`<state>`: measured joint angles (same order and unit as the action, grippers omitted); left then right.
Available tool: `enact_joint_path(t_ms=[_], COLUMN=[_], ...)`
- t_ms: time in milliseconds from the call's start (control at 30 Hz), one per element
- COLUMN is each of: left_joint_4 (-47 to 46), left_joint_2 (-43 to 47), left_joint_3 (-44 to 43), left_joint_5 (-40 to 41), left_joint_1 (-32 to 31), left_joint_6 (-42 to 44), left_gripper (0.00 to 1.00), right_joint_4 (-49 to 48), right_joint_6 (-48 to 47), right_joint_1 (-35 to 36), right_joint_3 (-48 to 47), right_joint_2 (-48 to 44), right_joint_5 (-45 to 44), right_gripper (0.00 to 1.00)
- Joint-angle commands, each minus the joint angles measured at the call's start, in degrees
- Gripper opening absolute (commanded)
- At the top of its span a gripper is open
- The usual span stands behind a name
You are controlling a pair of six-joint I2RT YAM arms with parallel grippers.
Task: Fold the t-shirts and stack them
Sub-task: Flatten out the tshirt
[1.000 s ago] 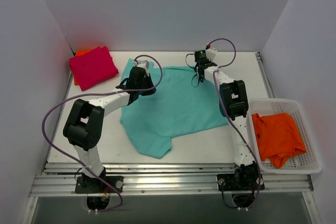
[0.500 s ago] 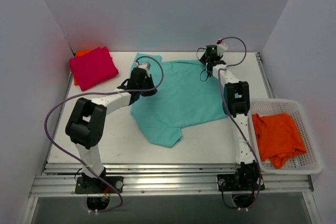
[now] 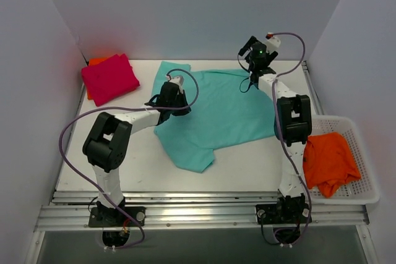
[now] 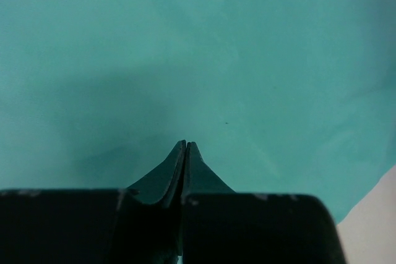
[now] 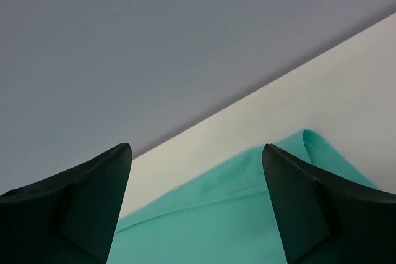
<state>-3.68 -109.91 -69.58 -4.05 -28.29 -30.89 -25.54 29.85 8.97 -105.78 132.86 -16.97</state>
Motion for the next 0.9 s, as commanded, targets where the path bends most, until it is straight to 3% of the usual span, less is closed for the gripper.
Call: enact_joint_path(t_ms=[0,367,600,733,867], left_joint_4=[-3.79,-3.7,-1.15,-0.01,-1.59], left_joint_2=[0.48,-4.35,0.48,6.35,9.79], left_joint_3=[-0.91,0.58,9.19,16.22,21.85], left_joint_5=[0.62,0.8,7.12,14.58,15.48], left_joint_1=[-2.11,-3.79,-3.7,-3.61,-3.35], left_joint_6=[-0.66,-2.41,-3.82,-5.92,-6.11], left_gripper=[0.02,0.02,0.02,0.02,0.02], right_joint_4=[-5.76,-3.2,-1.71,0.4,0.4], right_joint_6=[-1.03,2.41,3.9,3.99,4.08], right_joint_1=[2.45,4.21,4.91,6.41,7.64], right_joint_3=[7.76,31.31,37.21,38.01,38.28], right_joint_2=[-12.94,-26.23,-31.34,-33.1,-32.58], right_joint_5=[-4.21,-4.56,-5.35,-7.1,-7.72], right_gripper=[0.82,0.79,0.79,0.79,0.79])
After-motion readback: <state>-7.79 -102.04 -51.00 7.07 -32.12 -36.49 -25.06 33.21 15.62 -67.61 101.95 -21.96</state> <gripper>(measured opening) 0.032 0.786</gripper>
